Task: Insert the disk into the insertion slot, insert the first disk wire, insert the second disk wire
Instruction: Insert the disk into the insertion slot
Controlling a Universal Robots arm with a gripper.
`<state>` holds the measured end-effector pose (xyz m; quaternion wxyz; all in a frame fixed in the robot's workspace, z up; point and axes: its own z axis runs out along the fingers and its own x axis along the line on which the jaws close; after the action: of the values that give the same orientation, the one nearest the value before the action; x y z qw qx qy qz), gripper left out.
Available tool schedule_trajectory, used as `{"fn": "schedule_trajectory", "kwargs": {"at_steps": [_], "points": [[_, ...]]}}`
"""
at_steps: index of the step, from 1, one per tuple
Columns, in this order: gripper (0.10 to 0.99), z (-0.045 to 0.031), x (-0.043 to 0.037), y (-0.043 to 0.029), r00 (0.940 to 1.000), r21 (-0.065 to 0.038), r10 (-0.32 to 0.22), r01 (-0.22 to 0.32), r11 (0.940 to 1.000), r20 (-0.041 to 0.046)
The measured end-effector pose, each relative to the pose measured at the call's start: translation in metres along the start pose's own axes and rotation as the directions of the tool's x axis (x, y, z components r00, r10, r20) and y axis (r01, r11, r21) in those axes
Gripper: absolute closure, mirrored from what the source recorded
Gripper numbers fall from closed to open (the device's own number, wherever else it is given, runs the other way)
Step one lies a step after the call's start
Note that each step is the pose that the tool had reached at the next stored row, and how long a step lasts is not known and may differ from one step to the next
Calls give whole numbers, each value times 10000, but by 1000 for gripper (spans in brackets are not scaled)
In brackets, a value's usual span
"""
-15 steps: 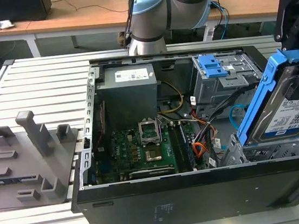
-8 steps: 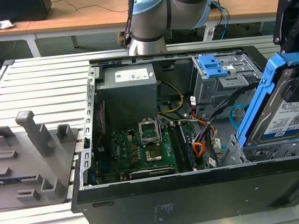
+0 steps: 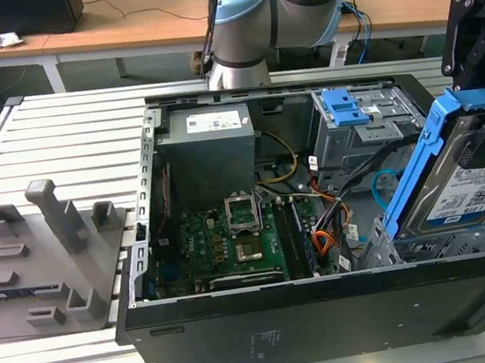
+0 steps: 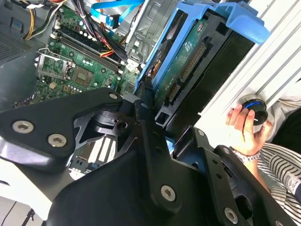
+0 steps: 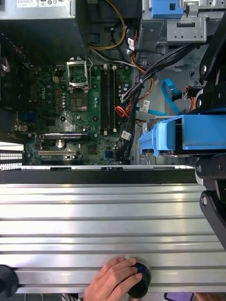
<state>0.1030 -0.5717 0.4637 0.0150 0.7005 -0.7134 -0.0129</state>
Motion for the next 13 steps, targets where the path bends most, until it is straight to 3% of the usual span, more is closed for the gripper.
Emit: {"fn": "schedule_trajectory", "kwargs": {"at_steps": [13], "points": [[725,56,0,-3,10000,0,0,0,10000,0]]}}
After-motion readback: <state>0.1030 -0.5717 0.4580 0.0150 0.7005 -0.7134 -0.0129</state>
